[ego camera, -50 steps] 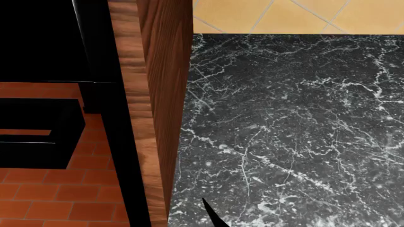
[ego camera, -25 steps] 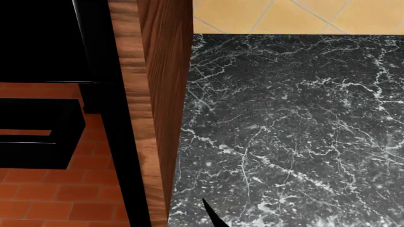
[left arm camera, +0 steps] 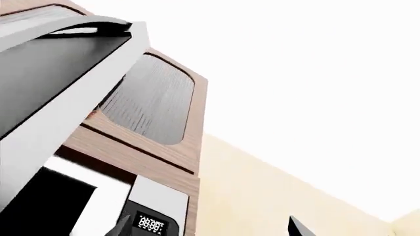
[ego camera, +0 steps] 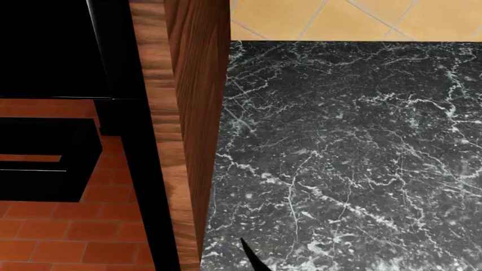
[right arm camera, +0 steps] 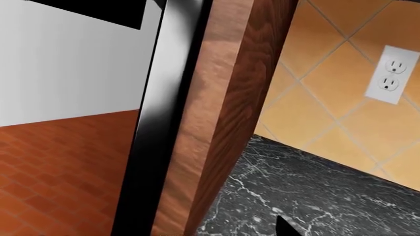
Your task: Open the microwave door
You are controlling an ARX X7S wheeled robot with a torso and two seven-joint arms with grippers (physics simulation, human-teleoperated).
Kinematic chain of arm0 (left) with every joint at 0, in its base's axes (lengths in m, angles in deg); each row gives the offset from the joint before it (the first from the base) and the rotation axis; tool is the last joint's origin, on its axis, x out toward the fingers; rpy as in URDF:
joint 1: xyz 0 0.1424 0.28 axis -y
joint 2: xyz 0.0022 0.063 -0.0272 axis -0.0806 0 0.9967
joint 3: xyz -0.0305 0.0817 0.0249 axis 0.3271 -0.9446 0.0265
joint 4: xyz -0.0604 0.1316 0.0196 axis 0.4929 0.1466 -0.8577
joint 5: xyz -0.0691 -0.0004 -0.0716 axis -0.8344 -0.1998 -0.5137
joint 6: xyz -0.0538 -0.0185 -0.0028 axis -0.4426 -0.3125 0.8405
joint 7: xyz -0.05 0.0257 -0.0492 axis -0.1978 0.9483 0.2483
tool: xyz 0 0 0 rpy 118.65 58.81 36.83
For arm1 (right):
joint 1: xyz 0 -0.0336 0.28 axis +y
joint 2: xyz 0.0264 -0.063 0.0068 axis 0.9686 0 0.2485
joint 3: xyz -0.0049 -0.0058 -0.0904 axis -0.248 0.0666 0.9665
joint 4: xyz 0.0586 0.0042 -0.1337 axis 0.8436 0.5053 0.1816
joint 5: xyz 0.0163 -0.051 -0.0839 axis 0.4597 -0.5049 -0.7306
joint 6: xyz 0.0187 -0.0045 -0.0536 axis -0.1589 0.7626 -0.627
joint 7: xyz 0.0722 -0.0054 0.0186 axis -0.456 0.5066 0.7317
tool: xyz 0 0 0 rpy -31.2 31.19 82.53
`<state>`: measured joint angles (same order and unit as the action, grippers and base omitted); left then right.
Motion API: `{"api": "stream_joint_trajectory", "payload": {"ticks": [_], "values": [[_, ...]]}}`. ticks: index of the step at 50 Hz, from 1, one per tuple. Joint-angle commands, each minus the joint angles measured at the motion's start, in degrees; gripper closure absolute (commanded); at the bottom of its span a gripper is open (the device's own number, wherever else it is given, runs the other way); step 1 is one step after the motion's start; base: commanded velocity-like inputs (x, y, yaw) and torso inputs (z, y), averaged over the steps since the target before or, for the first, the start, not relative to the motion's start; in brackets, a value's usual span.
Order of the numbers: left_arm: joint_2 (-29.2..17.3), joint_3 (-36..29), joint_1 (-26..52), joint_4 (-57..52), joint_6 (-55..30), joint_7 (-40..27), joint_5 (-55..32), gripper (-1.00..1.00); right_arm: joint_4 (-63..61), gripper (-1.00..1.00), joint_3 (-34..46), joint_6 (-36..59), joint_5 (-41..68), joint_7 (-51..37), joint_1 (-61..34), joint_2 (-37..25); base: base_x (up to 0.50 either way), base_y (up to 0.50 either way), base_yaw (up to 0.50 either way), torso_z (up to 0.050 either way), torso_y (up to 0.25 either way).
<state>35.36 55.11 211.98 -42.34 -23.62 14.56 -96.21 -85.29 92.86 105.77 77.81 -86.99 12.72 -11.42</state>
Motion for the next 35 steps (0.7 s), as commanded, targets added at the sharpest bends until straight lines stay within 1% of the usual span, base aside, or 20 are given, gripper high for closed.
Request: {"api": "stream_joint_trajectory", "payload": {"ticks": [1, 2, 5, 8, 9, 11, 19, 22, 28, 35], "values": [[11.1, -11.2, -8.4, 3.9, -5.8, 5.4, 13.9, -1.0, 1.9, -1.0, 0.4, -1.4, 0.6, 0.0, -0.3, 0.0, 0.0, 0.0, 0.0, 0.0, 0.0], [12.6, -12.5, -8.6, 4.2, -5.8, 5.8, 16.0, -1.0, 1.7, -1.0, 0.5, -1.3, 0.6, 0.1, -0.3, -0.1, 0.0, 0.0, 0.0, 0.0, 0.0], [15.3, -15.9, -10.4, 4.4, -6.3, 5.9, 19.2, -1.0, 1.8, -1.0, 0.4, -1.9, 0.8, 0.1, -0.2, -0.3, 0.0, 0.0, 0.0, 0.0, 0.0], [16.2, -18.8, -14.3, 5.0, -6.3, 7.7, 23.5, -1.0, 1.4, -1.0, 0.3, -1.8, 1.0, 0.1, -0.1, -0.4, 0.0, 0.0, 0.0, 0.0, 0.0], [16.1, -19.3, -15.1, 5.2, -6.3, 8.1, 24.5, -1.0, 1.3, -1.0, 0.3, -1.9, 1.0, 0.0, -0.1, -0.4, 0.0, 0.0, 0.0, 0.0, 0.0], [15.5, -21.5, -19.0, 6.8, -5.6, 11.1, 29.4, -1.0, 1.7, -1.0, 0.3, -2.3, 1.2, 0.0, -0.1, -0.4, 0.0, 0.0, 0.0, 0.0, 0.0], [12.0, -24.6, -26.0, 15.0, -1.3, 20.4, 41.2, -1.0, 2.2, -1.0, 0.4, -2.4, 1.5, -0.1, -0.4, -0.3, 0.0, 0.0, 0.0, 0.0, 0.0], [11.4, -24.6, -27.2, 17.4, 0.0, 22.0, 42.8, -1.0, 1.7, -1.0, 0.4, -1.9, 1.5, -0.2, -0.4, -0.4, 0.0, 0.0, 0.0, 0.0, 0.0], [10.5, -26.3, -29.0, 24.3, 2.8, 25.7, 48.9, -1.0, 2.3, -1.0, 0.4, -2.6, 1.7, -0.4, -0.3, -0.6, 0.0, 0.0, 0.0, 0.0, 0.0], [9.5, -26.2, -28.0, 29.3, 4.4, 27.9, 52.0, -1.0, 1.9, -1.0, 0.5, -2.1, 1.8, -0.6, -0.3, -0.6, 0.0, 0.0, 0.0, 0.0, 0.0]]}}
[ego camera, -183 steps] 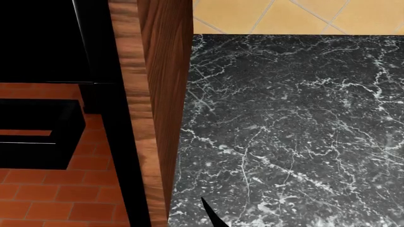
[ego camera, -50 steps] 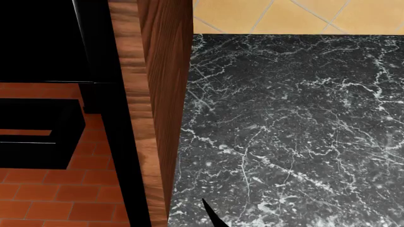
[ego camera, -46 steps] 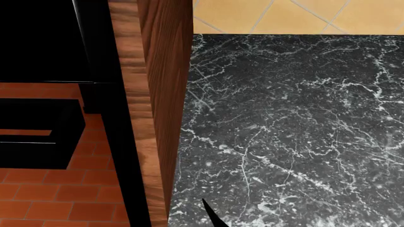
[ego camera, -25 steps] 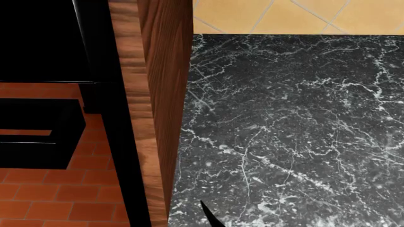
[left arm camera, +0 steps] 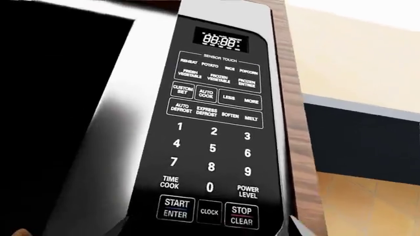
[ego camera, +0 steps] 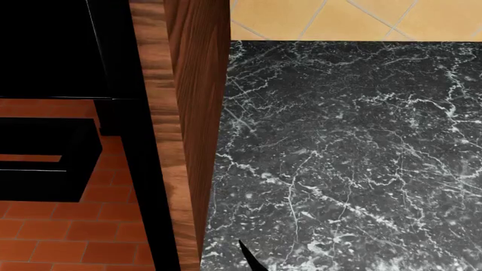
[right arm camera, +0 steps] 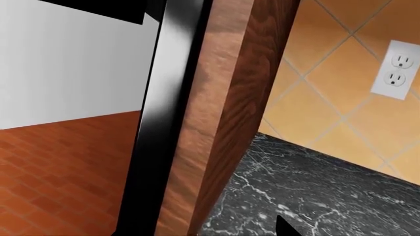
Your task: Open the microwave door
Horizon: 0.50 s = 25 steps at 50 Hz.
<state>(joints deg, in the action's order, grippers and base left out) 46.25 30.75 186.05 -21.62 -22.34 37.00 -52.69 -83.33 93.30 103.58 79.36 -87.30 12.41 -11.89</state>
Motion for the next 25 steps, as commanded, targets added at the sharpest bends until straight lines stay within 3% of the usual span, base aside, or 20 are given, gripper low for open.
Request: {"api": "stream_joint_trajectory", "payload": {"ticks": [1, 25], "values": [[-1.5, -1.8, -1.9, 9.0, 3.1, 5.6, 8.5, -1.0, -0.1, -1.0, 0.1, 0.2, 0.3, -0.3, 0.0, -0.1, 0.0, 0.0, 0.0, 0.0, 0.0], [-7.4, 2.7, -0.1, 16.3, 7.3, 9.2, 11.5, -1.0, 0.8, -1.0, 0.2, -0.2, 1.1, -0.7, -0.2, -0.3, 0.0, 0.0, 0.0, 0.0, 0.0]]}}
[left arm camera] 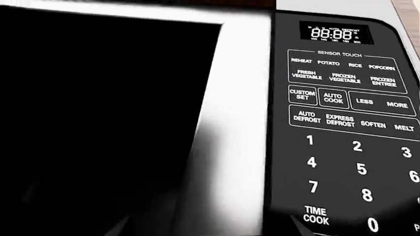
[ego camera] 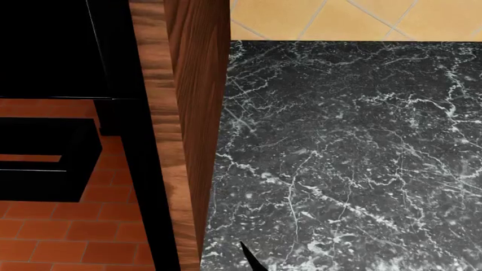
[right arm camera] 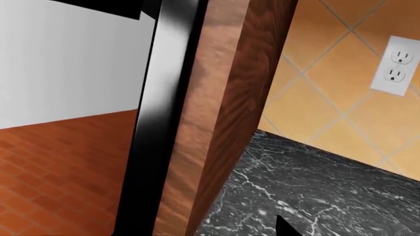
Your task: Open the microwave door
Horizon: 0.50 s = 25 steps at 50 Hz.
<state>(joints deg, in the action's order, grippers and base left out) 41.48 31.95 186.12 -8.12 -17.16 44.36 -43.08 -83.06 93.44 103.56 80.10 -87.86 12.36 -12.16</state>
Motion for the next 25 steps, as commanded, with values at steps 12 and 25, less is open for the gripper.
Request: {"api": "stream_joint_trajectory", "payload": {"ticks": [12, 25], "values": [[-6.1, 3.1, -3.3, 0.5, 3.2, 1.7, 1.4, -1.0, 0.6, -1.0, 0.1, -0.4, 0.7, -0.4, -0.3, -0.3, 0.0, 0.0, 0.0, 0.0, 0.0], [-10.2, 6.5, -4.5, -3.8, 3.0, 0.2, -1.3, -1.0, 0.9, -1.0, 0.3, -0.3, 0.9, -0.6, -0.6, -0.3, 0.0, 0.0, 0.0, 0.0, 0.0]]}}
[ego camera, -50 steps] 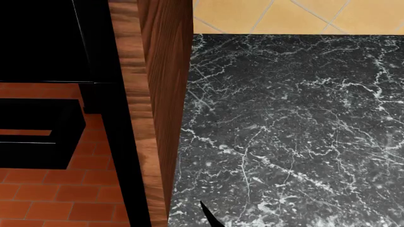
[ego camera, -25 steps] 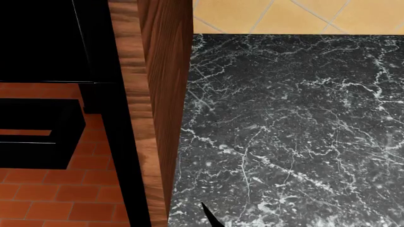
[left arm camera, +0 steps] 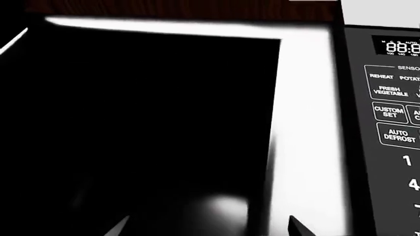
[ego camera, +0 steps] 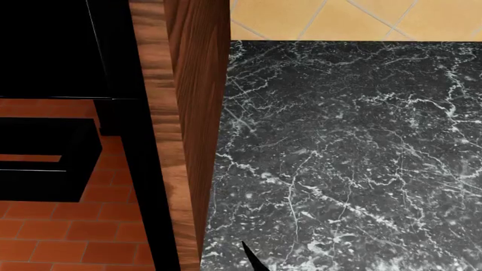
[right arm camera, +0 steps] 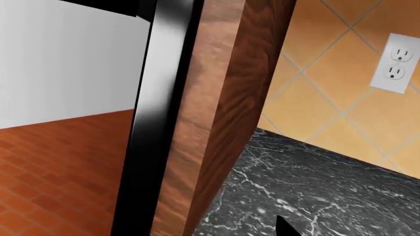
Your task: Open the microwave door
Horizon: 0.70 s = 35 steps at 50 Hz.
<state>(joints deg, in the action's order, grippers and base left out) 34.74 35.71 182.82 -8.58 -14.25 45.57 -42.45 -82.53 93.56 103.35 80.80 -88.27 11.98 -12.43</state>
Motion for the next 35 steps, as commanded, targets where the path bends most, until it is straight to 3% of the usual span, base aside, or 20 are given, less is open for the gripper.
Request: {"api": "stream_joint_trajectory", "payload": {"ticks": [1, 35], "values": [[-3.7, 3.2, -1.3, -3.8, -0.1, -1.3, -2.6, -1.0, 0.4, -1.0, 0.2, -0.1, 0.2, -0.2, -0.2, -0.1, 0.0, 0.0, 0.0, 0.0, 0.0], [-15.8, 17.0, 2.2, -15.3, -3.0, -6.4, -17.4, -1.0, 0.9, -1.0, 0.5, 0.2, 0.9, -0.9, -0.5, -0.4, 0.0, 0.0, 0.0, 0.0, 0.0]]}}
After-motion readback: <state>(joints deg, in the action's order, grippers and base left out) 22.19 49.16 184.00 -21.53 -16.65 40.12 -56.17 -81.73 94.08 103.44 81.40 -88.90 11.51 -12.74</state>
